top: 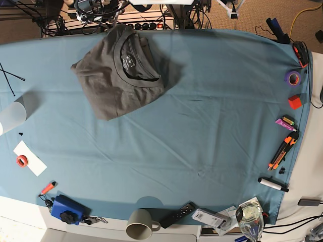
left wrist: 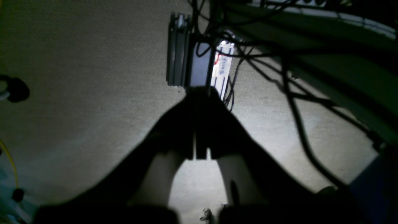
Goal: Fold the T-shirt properly
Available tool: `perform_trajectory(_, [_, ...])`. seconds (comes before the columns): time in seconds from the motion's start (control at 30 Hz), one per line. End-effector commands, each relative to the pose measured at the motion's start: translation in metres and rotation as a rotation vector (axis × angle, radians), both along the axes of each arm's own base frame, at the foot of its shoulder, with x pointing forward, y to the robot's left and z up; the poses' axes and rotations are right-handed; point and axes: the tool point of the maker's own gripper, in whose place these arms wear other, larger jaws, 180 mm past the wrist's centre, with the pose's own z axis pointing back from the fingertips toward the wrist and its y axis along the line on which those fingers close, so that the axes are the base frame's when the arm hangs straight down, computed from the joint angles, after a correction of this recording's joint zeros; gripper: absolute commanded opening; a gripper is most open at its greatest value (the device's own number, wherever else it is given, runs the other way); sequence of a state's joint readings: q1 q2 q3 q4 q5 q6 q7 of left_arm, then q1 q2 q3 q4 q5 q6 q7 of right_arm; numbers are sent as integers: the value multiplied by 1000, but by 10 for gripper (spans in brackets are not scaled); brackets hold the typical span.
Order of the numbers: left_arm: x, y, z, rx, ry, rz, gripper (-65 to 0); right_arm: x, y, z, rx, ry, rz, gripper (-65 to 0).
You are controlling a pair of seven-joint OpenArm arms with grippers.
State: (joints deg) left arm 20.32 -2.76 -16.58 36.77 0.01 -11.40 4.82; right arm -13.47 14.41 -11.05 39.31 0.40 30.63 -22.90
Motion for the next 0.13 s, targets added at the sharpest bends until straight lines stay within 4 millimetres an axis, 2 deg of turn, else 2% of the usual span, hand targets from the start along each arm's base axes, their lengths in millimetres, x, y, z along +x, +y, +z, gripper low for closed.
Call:
perform_trajectory(0.0, [-1,2,1,5,-10,1,-650,5,-7,1,-11,-20,-2,-496])
perform_trajectory(0.1, [6,3,3,8,-26,-1,-650,8,-13,-1,-48,-32,-16,-496])
